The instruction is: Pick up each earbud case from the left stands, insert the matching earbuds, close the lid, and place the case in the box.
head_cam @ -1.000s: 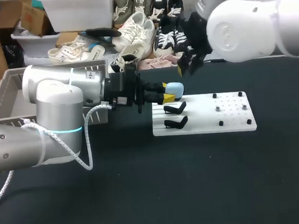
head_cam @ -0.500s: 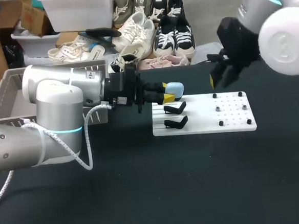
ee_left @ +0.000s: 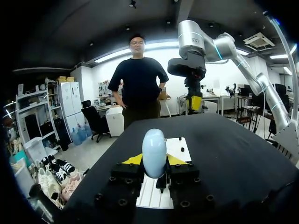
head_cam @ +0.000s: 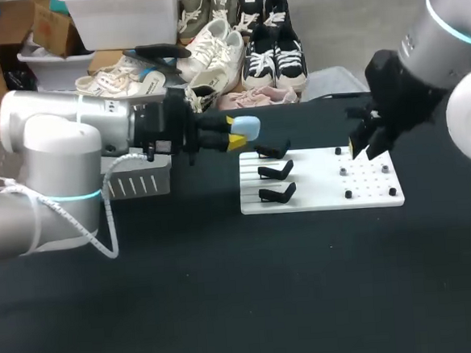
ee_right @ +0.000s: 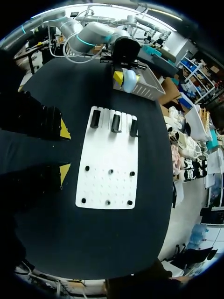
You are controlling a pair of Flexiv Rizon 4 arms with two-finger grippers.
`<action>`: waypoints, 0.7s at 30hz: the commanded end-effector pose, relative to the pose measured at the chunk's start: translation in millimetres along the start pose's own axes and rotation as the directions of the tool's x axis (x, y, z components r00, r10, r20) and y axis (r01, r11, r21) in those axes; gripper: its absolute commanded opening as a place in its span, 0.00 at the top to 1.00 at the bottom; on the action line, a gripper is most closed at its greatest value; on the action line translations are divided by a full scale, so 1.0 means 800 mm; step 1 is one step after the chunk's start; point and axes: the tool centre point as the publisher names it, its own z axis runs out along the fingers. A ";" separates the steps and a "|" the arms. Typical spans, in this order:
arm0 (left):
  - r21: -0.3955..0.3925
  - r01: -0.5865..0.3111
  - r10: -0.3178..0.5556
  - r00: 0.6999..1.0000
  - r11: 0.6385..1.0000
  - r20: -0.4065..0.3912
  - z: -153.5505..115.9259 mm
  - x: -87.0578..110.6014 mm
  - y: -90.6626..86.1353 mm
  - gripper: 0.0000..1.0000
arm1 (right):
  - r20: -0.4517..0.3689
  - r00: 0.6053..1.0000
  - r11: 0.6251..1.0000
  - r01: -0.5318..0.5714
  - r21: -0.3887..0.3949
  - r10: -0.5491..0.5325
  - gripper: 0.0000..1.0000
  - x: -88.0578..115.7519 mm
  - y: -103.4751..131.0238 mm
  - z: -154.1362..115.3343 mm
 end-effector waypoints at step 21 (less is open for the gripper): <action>-0.165 0.055 -0.077 0.988 0.985 -0.134 -0.218 0.075 0.076 1.00 | 0.131 0.982 0.989 -0.143 0.035 0.138 0.73 0.029 0.028 0.037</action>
